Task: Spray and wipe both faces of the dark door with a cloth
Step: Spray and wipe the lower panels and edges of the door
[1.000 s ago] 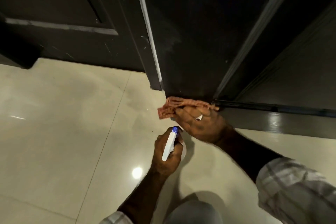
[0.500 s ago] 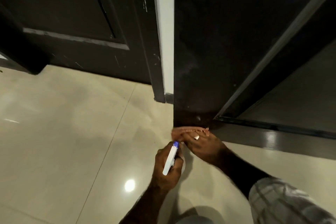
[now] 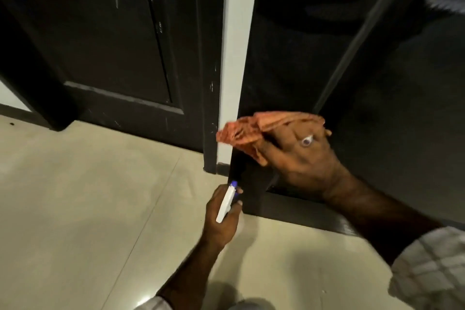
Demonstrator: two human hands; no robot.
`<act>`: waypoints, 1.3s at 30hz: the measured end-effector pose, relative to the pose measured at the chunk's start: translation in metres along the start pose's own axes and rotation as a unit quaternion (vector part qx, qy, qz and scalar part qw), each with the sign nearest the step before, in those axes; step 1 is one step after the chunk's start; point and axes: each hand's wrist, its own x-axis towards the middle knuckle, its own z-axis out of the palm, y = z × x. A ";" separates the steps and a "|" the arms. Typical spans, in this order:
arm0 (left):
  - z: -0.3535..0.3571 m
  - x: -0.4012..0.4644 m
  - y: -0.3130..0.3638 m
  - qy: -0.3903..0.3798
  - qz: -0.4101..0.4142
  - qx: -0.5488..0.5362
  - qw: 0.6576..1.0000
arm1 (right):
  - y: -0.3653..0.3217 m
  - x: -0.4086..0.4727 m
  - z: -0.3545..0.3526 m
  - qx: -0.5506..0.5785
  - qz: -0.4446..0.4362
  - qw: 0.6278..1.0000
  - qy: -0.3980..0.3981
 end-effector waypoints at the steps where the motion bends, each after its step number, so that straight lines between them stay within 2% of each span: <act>1: -0.002 0.002 0.018 0.003 -0.012 -0.010 1.000 | 0.016 0.021 -0.015 -0.020 0.031 0.999 0.033; 3: -0.011 0.001 0.050 0.018 -0.022 -0.024 0.999 | 0.046 0.060 -0.045 -0.052 0.107 0.987 0.105; 5: -0.022 0.001 0.066 0.040 -0.018 -0.022 0.999 | 0.056 0.083 -0.055 -0.030 0.195 0.966 0.169; 7: -0.034 -0.002 0.073 0.073 -0.014 -0.016 0.997 | 0.035 0.080 -0.038 0.008 0.227 0.956 0.184; 9: -0.044 -0.010 0.080 0.101 -0.014 -0.019 0.995 | -0.011 0.046 0.002 0.053 0.204 0.969 0.130; 11: -0.050 -0.017 0.083 0.107 -0.035 -0.020 0.993 | -0.069 -0.015 0.046 0.106 0.164 0.981 -0.011; 13: -0.054 -0.017 0.086 0.103 -0.067 -0.011 0.992 | -0.111 -0.075 0.074 0.133 0.116 0.978 -0.116; 16: -0.054 -0.011 0.102 0.082 -0.095 -0.014 0.992 | -0.109 -0.110 0.076 0.122 -0.010 0.979 -0.165; 19: -0.052 -0.008 0.136 0.042 -0.041 -0.026 0.998 | -0.048 -0.084 0.032 0.108 -0.023 0.985 -0.130; 22: -0.050 0.000 0.177 -0.013 0.009 -0.087 0.996 | 0.029 -0.023 -0.028 0.060 0.032 0.997 -0.042; 24: -0.050 0.004 0.202 -0.050 0.078 -0.104 0.990 | 0.061 0.028 -0.068 0.020 0.098 0.995 0.027; 27: -0.061 0.001 0.229 -0.078 0.133 -0.110 0.982 | 0.087 0.095 -0.112 -0.017 0.236 0.966 0.101; 30: -0.076 -0.014 0.232 -0.082 0.141 -0.095 0.982 | 0.073 0.114 -0.117 0.002 0.268 0.955 0.130; 32: -0.085 -0.023 0.221 -0.076 0.124 -0.084 0.986 | 0.042 0.089 -0.090 0.018 0.221 0.973 0.068; 34: -0.091 -0.028 0.197 -0.066 0.088 -0.065 0.992 | 0.003 0.045 -0.053 0.035 0.168 0.983 -0.063; 36: -0.093 -0.030 0.172 -0.050 0.050 -0.054 0.996 | -0.031 -0.001 -0.025 0.071 0.143 0.974 -0.160; 39: -0.091 -0.029 0.140 -0.020 -0.002 -0.050 0.999 | -0.074 -0.065 0.016 0.134 0.126 0.947 -0.263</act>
